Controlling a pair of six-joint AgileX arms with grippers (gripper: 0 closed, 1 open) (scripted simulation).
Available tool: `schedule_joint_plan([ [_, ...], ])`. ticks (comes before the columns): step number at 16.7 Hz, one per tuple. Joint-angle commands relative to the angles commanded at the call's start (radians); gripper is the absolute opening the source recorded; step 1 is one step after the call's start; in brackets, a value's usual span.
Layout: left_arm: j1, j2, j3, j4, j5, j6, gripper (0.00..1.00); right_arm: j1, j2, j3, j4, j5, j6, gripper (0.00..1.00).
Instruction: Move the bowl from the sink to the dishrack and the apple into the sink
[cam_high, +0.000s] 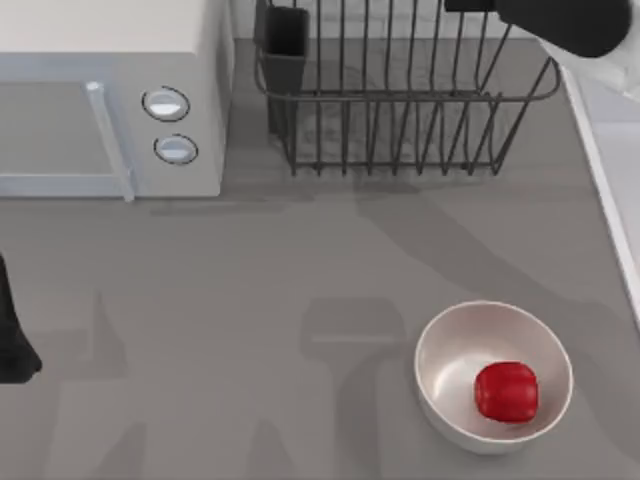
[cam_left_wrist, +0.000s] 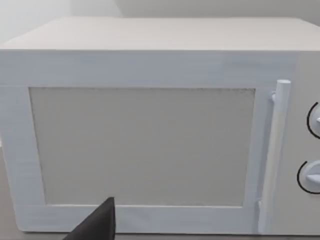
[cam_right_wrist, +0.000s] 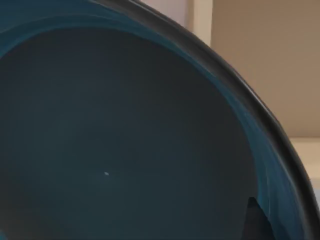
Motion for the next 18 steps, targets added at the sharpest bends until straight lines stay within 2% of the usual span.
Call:
schedule_joint_plan([
  [3,0.0,0.0,0.0,0.0,0.0,0.0,1.0,-0.026,0.075,-0.052,0.125,-0.024,-0.001,0.0],
  [11,0.0,0.0,0.0,0.0,0.0,0.0,1.0,-0.129,0.312,-0.264,0.603,-0.125,-0.004,0.0],
  [18,0.0,0.0,0.0,0.0,0.0,0.0,1.0,-0.15,0.35,-0.307,0.672,-0.146,-0.006,0.0],
])
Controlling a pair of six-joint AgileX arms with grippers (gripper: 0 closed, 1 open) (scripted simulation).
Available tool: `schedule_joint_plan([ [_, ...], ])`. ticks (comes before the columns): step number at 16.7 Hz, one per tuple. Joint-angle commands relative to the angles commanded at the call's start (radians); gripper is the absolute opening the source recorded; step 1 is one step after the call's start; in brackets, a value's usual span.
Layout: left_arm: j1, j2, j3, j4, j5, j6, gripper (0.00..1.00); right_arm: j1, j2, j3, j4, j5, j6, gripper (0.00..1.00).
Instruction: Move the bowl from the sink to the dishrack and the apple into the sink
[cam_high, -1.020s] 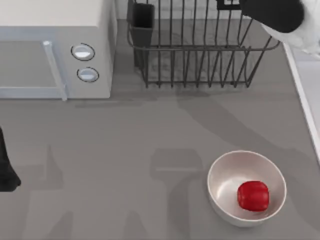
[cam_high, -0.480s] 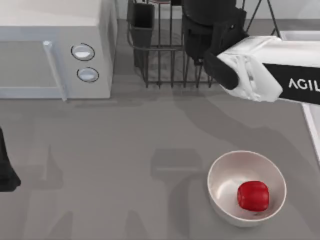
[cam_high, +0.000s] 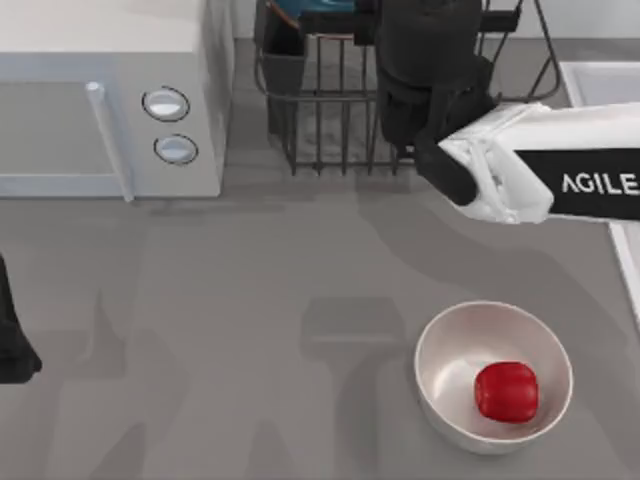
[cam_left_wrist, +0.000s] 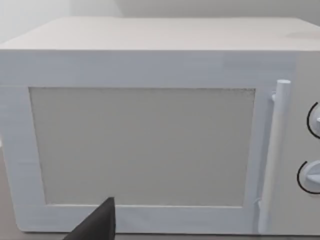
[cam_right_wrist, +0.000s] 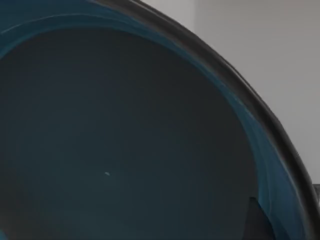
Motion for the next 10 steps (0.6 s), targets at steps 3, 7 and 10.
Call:
schedule_joint_plan([
  [3,0.0,0.0,0.0,0.0,0.0,0.0,1.0,0.0,0.0,0.0,0.0,0.0,0.0,0.23],
  [7,0.0,0.0,0.0,0.0,0.0,0.0,1.0,0.0,0.0,0.0,0.0,0.0,0.0,0.53],
  [10,0.0,0.0,0.0,0.0,0.0,0.0,1.0,0.0,0.0,0.0,0.0,0.0,0.0,0.75],
])
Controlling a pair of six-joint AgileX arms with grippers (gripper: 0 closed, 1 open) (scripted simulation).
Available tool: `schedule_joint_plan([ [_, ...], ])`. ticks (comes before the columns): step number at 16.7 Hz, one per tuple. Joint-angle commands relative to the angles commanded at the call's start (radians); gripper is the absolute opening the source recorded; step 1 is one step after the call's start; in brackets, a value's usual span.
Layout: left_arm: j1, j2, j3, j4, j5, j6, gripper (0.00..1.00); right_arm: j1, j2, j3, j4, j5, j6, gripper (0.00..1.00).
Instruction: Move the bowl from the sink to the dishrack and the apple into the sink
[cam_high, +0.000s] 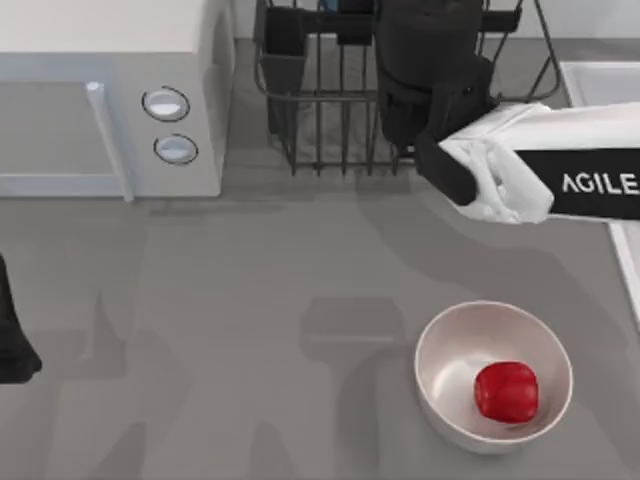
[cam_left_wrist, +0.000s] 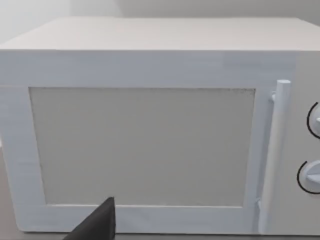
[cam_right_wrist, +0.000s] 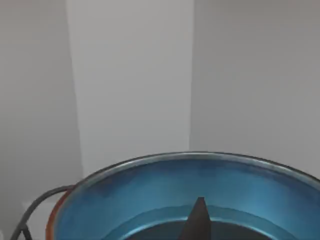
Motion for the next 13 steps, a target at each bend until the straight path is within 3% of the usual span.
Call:
schedule_joint_plan([
  [3,0.0,0.0,0.0,0.0,0.0,0.0,1.0,0.0,0.0,0.0,0.0,0.0,0.0,0.98],
  [4,0.0,0.0,0.0,0.0,0.0,0.0,1.0,0.0,0.0,0.0,0.0,0.0,0.0,1.0],
  [13,0.0,0.0,0.0,0.0,0.0,0.0,1.0,0.003,0.0,0.0,0.0,0.0,0.0,1.0],
])
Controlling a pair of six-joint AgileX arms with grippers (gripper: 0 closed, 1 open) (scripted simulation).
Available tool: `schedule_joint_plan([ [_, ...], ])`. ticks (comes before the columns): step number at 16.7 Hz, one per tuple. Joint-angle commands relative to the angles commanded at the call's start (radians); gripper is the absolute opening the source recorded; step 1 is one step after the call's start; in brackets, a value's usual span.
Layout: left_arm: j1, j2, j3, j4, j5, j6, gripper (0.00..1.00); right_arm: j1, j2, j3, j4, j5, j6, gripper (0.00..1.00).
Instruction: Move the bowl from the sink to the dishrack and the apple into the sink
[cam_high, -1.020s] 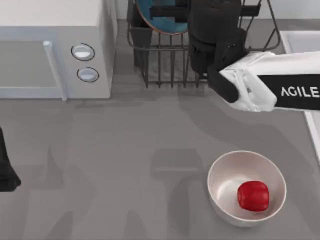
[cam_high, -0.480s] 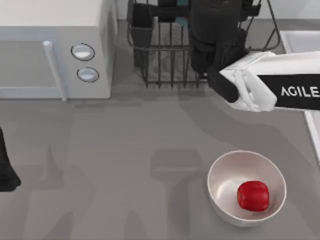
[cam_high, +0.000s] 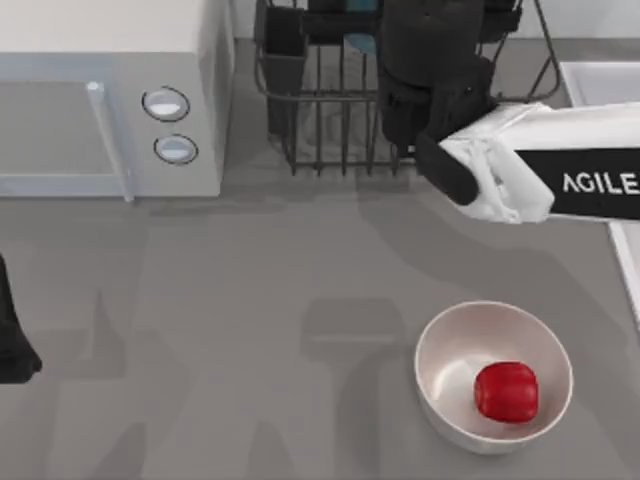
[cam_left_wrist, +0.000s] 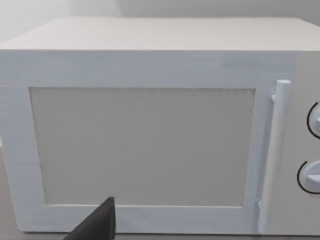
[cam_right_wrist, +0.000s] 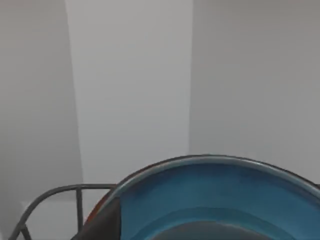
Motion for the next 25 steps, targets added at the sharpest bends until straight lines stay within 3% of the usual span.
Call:
schedule_joint_plan([
  [3,0.0,0.0,0.0,0.0,0.0,0.0,1.0,-0.029,-0.062,-0.058,-0.012,-0.048,0.0,1.0],
  [7,0.0,0.0,0.0,0.0,0.0,0.0,1.0,-0.114,-0.292,-0.268,-0.068,-0.193,0.002,1.0],
  [16,0.0,0.0,0.0,0.0,0.0,0.0,1.0,-0.402,-1.311,-0.972,-0.4,-0.554,0.023,1.0],
  [21,0.0,0.0,0.0,0.0,0.0,0.0,1.0,-0.548,-1.797,-1.241,-0.592,-0.646,0.009,1.0],
  [25,0.0,0.0,0.0,0.0,0.0,0.0,1.0,-0.619,-2.002,-1.322,-0.682,-0.665,-0.011,1.0],
])
